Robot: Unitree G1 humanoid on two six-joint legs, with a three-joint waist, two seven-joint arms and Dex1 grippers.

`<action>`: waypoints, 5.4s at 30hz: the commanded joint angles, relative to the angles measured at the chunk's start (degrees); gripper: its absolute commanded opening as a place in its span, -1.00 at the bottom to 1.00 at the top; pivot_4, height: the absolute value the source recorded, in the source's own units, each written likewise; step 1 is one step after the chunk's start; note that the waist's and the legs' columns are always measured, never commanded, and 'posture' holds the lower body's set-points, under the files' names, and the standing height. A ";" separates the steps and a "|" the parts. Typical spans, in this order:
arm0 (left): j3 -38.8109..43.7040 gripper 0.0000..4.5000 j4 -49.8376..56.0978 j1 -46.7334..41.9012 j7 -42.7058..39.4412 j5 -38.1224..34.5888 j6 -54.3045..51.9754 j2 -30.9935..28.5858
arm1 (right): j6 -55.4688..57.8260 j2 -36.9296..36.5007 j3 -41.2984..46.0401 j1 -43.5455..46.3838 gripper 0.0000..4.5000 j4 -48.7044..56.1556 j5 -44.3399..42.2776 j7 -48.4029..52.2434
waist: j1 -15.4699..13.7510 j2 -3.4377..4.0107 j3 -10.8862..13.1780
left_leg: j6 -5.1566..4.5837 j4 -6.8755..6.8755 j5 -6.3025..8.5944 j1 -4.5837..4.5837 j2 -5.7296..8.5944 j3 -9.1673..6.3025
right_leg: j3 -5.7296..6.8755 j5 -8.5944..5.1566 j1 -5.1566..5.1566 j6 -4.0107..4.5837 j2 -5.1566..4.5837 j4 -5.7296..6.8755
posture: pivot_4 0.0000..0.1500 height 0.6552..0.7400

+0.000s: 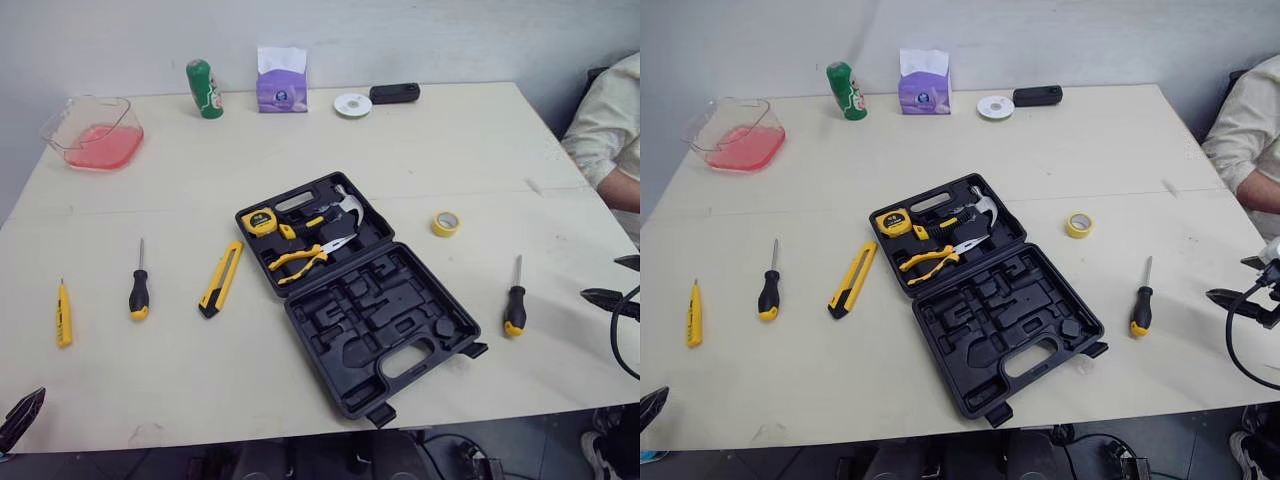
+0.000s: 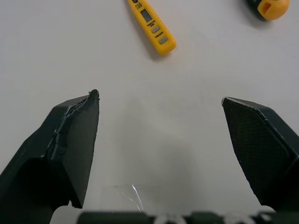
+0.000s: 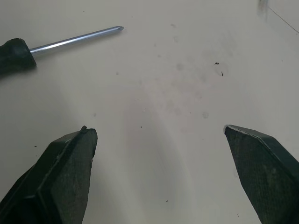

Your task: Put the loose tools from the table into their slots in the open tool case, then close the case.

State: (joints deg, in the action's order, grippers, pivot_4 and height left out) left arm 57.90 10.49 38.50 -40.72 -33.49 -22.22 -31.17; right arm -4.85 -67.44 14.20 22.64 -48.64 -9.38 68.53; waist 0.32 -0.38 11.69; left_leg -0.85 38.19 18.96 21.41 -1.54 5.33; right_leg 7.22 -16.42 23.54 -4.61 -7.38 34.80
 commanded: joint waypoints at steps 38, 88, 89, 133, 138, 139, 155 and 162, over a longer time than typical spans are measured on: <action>-52.66 -0.98 22.25 -35.51 11.36 5.91 -20.97 -9.97 | 13.84 29.08 -21.97 23.93 -1.00 19.35 9.37 -11.35 | -0.06 0.07 -0.09 | 0.23 0.52 -0.20 0.10 -0.21 0.36 | -1.00 0.00 0.26 0.03 0.70 0.83 | 1.00 0.63; -34.60 -0.98 16.93 -32.58 -10.21 1.21 -13.07 -11.75 | 31.83 19.09 0.08 -11.93 -1.00 62.21 -8.28 -7.49 | -0.21 0.05 -0.13 | 0.25 0.70 0.05 0.08 -0.45 0.36 | -1.05 -0.01 0.30 0.14 0.57 1.01 | 1.00 0.63; -30.77 -0.98 17.35 -30.02 -9.83 -0.06 -13.98 -11.78 | 32.83 18.14 2.19 -13.07 -1.00 62.57 -9.39 -7.51 | -0.25 0.05 -0.13 | 0.24 0.73 0.08 0.05 -0.47 0.33 | -1.01 -0.01 0.24 0.13 0.60 0.97 | 1.00 0.63; -11.91 0.99 17.60 -30.26 40.94 -12.49 -42.74 -2.02 | 42.09 19.88 -8.24 12.20 1.00 66.76 -30.45 -3.08 | -0.15 0.03 -0.22 | 0.54 0.88 0.52 -0.14 -0.87 0.52 | -1.16 -0.23 0.29 0.53 0.82 0.96 | 1.00 0.63; -17.83 0.99 12.27 -35.96 40.03 -9.39 -43.44 -4.17 | 42.34 25.88 -15.37 18.14 1.00 68.64 -30.07 -2.68 | -0.19 -0.14 -0.29 | 0.66 0.90 0.40 -0.17 -0.86 0.48 | -1.13 -0.23 0.32 0.54 0.86 1.11 | 1.00 0.63; -18.17 0.99 11.69 -36.44 40.08 -8.94 -43.61 -4.33 | 42.28 26.33 -15.94 18.39 1.00 68.71 -30.01 -2.72 | -0.24 -0.18 -0.32 | 0.67 0.89 0.40 -0.13 -0.86 0.44 | -1.08 -0.24 0.32 0.54 0.86 1.09 | 1.00 0.63; -24.52 -0.51 8.36 -43.07 35.93 -0.73 -39.50 -7.65 | 39.39 32.95 -20.61 19.89 1.00 67.46 -25.25 -6.21 | -0.36 -0.20 -0.33 | 0.65 0.89 0.37 -0.12 -0.80 0.48 | -1.08 -0.23 0.36 0.54 0.76 1.13 | 1.00 0.63; -35.96 -0.51 19.41 -49.03 11.58 -8.46 -39.21 -24.89 | 41.31 28.21 -17.41 15.81 1.00 70.65 -26.57 -5.88 | -0.34 -0.35 -0.35 | 0.69 0.85 0.37 0.07 -0.82 0.52 | -1.10 -0.23 0.51 0.54 0.79 1.18 | 1.00 0.63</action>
State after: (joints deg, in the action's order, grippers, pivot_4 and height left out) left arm 24.41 25.21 -9.16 -21.64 -39.19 -62.92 -53.24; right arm 36.10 -37.77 -5.78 39.18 19.10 -34.63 62.04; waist -0.03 -0.74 11.33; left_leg -0.17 39.03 19.32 21.55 -2.35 5.80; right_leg 6.17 -16.66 24.07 -4.07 -6.58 35.95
